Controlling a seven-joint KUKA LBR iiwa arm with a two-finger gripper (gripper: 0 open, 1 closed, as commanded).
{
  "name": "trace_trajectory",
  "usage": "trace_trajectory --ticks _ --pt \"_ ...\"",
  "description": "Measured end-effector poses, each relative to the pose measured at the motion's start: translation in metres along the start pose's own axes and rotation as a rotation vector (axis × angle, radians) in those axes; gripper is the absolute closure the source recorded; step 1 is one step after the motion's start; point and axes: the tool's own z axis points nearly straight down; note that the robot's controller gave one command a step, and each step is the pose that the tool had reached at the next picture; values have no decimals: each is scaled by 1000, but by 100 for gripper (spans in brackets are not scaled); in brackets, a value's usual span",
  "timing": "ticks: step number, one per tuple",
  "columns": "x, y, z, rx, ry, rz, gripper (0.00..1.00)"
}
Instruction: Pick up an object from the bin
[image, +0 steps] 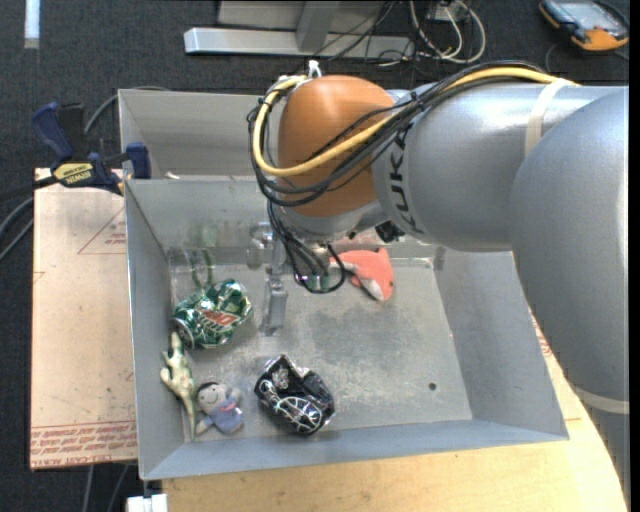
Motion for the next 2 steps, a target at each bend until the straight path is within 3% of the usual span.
trace_trajectory --ticks 1,2 --pt "-2 -1 -5 -1 -8 4 0" --pt "-17 43 96 1 -2 -114 0"
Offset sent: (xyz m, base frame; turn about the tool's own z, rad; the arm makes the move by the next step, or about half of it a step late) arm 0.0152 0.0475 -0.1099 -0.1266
